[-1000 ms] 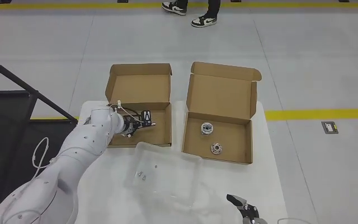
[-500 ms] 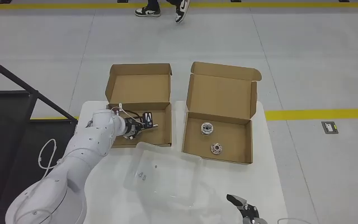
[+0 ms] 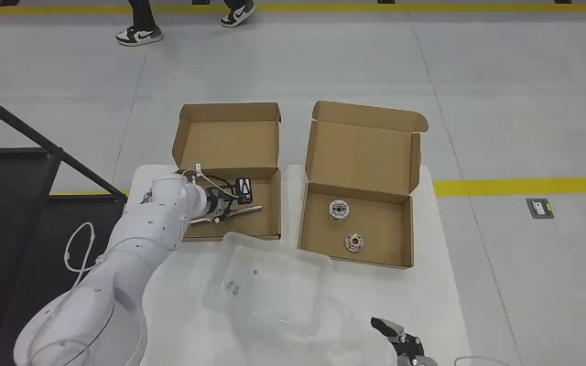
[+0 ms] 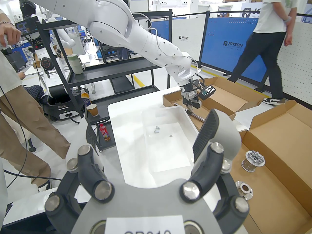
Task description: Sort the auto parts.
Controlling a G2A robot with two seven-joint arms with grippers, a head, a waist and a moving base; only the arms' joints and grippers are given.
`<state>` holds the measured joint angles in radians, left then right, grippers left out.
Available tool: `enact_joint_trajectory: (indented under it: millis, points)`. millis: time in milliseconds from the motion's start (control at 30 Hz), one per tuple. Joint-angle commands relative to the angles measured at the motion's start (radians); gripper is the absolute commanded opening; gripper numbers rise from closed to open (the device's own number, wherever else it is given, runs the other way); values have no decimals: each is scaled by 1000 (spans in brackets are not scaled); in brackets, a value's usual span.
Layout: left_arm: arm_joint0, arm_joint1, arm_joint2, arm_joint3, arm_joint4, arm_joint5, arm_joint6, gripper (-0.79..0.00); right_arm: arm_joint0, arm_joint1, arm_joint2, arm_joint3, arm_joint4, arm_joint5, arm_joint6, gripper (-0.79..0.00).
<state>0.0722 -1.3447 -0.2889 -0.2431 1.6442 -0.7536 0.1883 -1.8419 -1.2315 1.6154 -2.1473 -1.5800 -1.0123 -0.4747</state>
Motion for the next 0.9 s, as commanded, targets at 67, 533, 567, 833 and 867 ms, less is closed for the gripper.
enact_joint_trajectory:
  millis: [67, 533, 567, 833, 867]
  points:
    - [-25, 3, -11, -3, -6, -8, 58, -453, 0, 0, 0, 0, 0, 0, 0, 0]
    - [-73, 86, -2, -248, 98, -227, 395, -274, 0, 0, 0, 0, 0, 0, 0, 0]
    - [-72, 98, -2, -275, 109, -243, 406, -274, 0, 0, 0, 0, 0, 0, 0, 0]
    - [-20, 204, 53, -529, 135, -259, 356, -37, 0, 0, 0, 0, 0, 0, 0, 0]
    - [-16, 220, 68, -562, 124, -259, 335, 0, 0, 0, 0, 0, 0, 0, 0, 0]
